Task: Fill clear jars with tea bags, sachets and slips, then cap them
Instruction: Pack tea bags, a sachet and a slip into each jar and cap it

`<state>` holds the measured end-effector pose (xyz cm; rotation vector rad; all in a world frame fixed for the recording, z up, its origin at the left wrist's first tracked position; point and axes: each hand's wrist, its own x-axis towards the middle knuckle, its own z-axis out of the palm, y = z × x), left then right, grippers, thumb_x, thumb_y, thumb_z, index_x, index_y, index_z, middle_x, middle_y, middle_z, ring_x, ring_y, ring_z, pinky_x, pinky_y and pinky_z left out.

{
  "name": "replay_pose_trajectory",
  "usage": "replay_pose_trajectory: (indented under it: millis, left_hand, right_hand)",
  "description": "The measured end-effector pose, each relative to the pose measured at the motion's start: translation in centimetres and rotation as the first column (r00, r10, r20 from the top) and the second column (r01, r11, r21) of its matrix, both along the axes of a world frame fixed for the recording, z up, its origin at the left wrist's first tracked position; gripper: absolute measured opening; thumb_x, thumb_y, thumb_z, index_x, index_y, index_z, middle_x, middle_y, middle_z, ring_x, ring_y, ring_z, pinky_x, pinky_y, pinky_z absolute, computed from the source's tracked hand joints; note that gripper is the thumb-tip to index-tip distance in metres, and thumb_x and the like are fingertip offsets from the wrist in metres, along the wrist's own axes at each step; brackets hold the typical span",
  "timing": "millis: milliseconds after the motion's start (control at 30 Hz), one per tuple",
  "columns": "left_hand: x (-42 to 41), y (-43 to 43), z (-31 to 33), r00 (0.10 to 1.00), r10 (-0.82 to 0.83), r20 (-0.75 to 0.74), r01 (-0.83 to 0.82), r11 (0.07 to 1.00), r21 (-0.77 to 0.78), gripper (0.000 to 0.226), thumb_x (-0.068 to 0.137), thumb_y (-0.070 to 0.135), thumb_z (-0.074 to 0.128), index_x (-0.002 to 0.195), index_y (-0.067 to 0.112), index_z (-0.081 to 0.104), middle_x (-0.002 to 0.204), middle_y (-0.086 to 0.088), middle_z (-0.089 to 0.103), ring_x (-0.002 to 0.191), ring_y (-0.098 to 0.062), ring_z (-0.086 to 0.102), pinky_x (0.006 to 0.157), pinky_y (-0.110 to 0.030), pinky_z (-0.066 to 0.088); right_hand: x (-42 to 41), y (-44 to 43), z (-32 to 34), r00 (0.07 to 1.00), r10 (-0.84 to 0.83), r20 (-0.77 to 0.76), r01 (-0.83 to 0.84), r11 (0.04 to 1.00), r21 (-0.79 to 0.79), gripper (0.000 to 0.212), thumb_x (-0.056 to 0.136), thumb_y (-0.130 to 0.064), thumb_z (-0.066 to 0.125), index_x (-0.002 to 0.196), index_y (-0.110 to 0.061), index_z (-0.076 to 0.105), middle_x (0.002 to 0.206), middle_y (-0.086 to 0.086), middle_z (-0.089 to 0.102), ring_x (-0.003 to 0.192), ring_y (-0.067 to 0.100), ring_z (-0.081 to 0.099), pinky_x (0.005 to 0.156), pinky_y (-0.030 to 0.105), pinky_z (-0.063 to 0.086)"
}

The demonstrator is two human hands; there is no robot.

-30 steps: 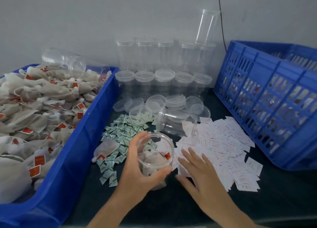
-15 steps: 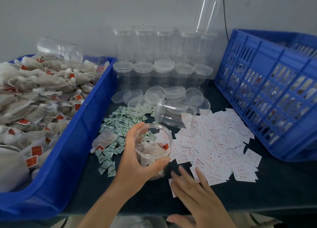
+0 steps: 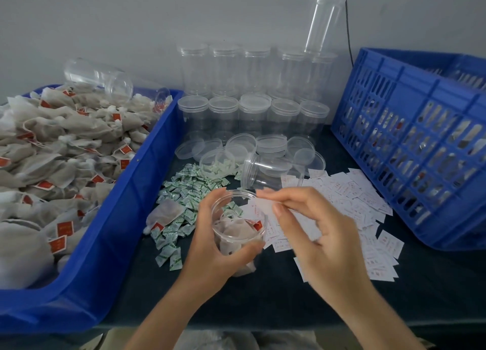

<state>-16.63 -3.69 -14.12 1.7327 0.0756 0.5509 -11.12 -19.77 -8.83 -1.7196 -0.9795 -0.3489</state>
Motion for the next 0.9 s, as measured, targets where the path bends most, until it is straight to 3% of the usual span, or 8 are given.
replay_pose_trajectory:
  millis: [167, 267, 333, 433, 500, 633, 767, 900]
  left_hand:
    - [0.1, 0.2, -0.2, 0.999, -0.033, -0.001, 0.033, 0.999, -0.038, 0.084, 0.061, 0.025, 0.076, 0.131, 0.047, 0.036, 0.121, 0.017, 0.057, 0.111, -0.006, 0.059, 0.086, -0.014, 0.049]
    - [0.2, 0.4, -0.6, 0.999, -0.046, -0.005, 0.045, 0.995, -0.088, 0.085, 0.061, 0.022, 0.081, 0.129, 0.049, 0.039, 0.123, 0.013, 0.057, 0.111, -0.008, 0.061, 0.082, -0.016, 0.052]
    - [0.1, 0.3, -0.5, 0.999, -0.032, 0.002, 0.032, 0.999, -0.043, 0.085, 0.062, 0.024, 0.081, 0.131, 0.049, 0.037, 0.126, 0.02, 0.054, 0.117, -0.005, 0.056, 0.088, -0.011, 0.047]
    - [-0.1, 0.1, -0.1, 1.0, -0.007, 0.003, 0.007, 1.0, -0.013, 0.083, 0.064, 0.035, 0.08, 0.132, 0.049, 0.035, 0.128, 0.024, 0.052, 0.124, -0.001, 0.049, 0.095, -0.006, 0.037]
    - [0.1, -0.1, 0.2, 1.0, 0.015, 0.024, -0.015, 1.0, 0.001, 0.083, 0.063, 0.031, 0.082, 0.132, 0.042, 0.038, 0.125, 0.026, 0.053, 0.122, 0.004, 0.049, 0.093, -0.003, 0.036]
    - [1.5, -0.8, 1.9, 0.995, 0.052, 0.081, -0.051, 0.999, -0.017, 0.087, 0.06, 0.004, 0.09, 0.13, 0.023, 0.043, 0.117, 0.023, 0.06, 0.11, 0.005, 0.057, 0.084, -0.003, 0.043]
    - [4.1, -2.7, 5.2, 0.979, 0.048, 0.196, -0.056, 0.998, 0.032, 0.074, 0.063, 0.023, 0.084, 0.126, 0.017, 0.047, 0.116, 0.017, 0.058, 0.112, 0.004, 0.055, 0.085, -0.004, 0.043]
    - [7.3, -5.9, 8.8, 0.958, 0.046, 0.282, -0.072, 0.994, 0.081, 0.082, 0.065, 0.03, 0.078, 0.135, 0.02, 0.037, 0.128, 0.009, 0.051, 0.123, -0.008, 0.05, 0.098, -0.021, 0.043]
  right_hand:
    - [-0.3, 2.8, -1.0, 0.99, 0.134, 0.04, -0.092, 0.842, -0.532, 0.043, 0.104, -0.045, 0.037, 0.126, -0.023, 0.067, 0.141, -0.014, 0.057, 0.142, -0.006, 0.032, 0.124, 0.026, 0.006]
    - [0.1, 2.6, -1.0, 0.979, 0.186, -0.079, -0.197, 0.795, -0.574, 0.069, 0.096, -0.069, 0.022, 0.131, -0.028, 0.064, 0.147, -0.017, 0.051, 0.142, -0.013, 0.022, 0.122, 0.021, -0.007]
    - [0.4, 2.2, -0.7, 0.965, 0.19, -0.18, -0.255, 0.836, -0.485, 0.061, 0.097, -0.068, 0.029, 0.128, -0.03, 0.066, 0.145, -0.019, 0.053, 0.138, -0.016, 0.028, 0.12, 0.015, -0.001]
    - [0.7, 1.5, -0.4, 0.969, 0.111, -0.222, -0.18, 0.931, -0.318, 0.038, 0.098, -0.056, 0.046, 0.125, -0.036, 0.065, 0.137, -0.028, 0.055, 0.133, -0.01, 0.042, 0.116, 0.019, 0.029]
    - [1.2, 1.2, 0.0, 0.984, -0.009, -0.176, -0.063, 0.916, -0.395, 0.052, 0.09, -0.069, 0.047, 0.133, -0.041, 0.055, 0.135, -0.031, 0.053, 0.13, -0.009, 0.045, 0.109, 0.024, 0.04]
    - [2.3, 1.1, 1.9, 0.995, -0.097, -0.037, 0.048, 0.745, -0.666, 0.098, 0.071, -0.092, 0.038, 0.153, -0.039, 0.028, 0.144, -0.028, 0.044, 0.125, -0.011, 0.044, 0.102, 0.018, 0.04]
    - [4.2, 0.2, 5.7, 0.985, -0.142, 0.101, 0.173, 0.73, -0.661, 0.1, 0.068, -0.09, 0.032, 0.152, -0.036, 0.031, 0.14, -0.026, 0.046, 0.116, -0.007, 0.049, 0.091, 0.016, 0.042]
    - [6.6, -1.9, 10.2, 0.965, -0.195, 0.178, 0.264, 0.688, -0.676, 0.1, 0.063, -0.087, 0.033, 0.149, -0.036, 0.034, 0.137, -0.023, 0.047, 0.118, 0.003, 0.053, 0.1, 0.035, 0.047]
